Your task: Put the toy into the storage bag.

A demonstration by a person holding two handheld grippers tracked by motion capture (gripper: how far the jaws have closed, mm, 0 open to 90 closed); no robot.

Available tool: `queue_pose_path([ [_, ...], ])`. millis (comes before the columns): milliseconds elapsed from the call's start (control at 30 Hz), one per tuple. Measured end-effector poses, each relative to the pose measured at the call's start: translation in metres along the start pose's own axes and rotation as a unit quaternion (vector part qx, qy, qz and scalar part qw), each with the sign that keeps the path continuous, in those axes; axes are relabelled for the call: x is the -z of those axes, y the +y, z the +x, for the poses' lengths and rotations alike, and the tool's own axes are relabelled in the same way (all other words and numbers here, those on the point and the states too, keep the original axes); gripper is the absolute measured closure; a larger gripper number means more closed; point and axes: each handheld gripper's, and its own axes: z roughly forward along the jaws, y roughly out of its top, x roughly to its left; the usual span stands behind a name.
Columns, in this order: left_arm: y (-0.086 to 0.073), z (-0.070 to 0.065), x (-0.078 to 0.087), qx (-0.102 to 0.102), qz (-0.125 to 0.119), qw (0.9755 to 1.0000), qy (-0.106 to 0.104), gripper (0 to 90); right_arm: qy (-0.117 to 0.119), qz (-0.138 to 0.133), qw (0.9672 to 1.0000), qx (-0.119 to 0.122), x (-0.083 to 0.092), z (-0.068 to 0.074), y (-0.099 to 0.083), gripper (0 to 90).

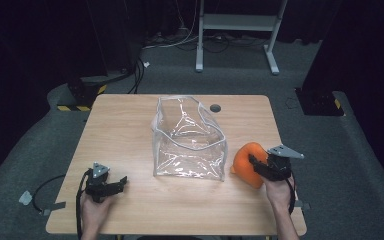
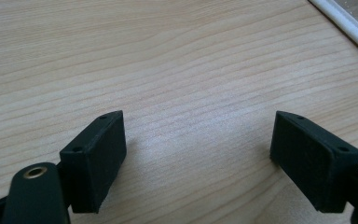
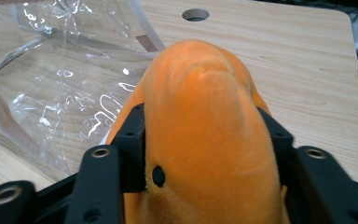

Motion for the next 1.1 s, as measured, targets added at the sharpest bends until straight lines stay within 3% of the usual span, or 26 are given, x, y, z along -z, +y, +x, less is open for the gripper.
queue_pose_path([
  [267, 0.000, 0.000, 0.000, 0.000, 0.000, 1.0000, 0.000, 18.4, 0.019, -0.007, 0.9998, 0.003, 0.007, -0.001, 0.004, 58.4],
  [633, 0.000, 0.000, 0.000, 0.000, 0.000, 1.0000, 0.000, 18.4, 0.034, -0.024, 0.9988, 0.025, 0.023, 0.011, 0.019, 58.4],
  [1100, 0.000, 0.000, 0.000, 0.000, 0.000, 1.0000, 0.000, 18.3, 0.046, -0.030, 0.9979, 0.033, 0.043, 0.014, 0.032, 57.9],
])
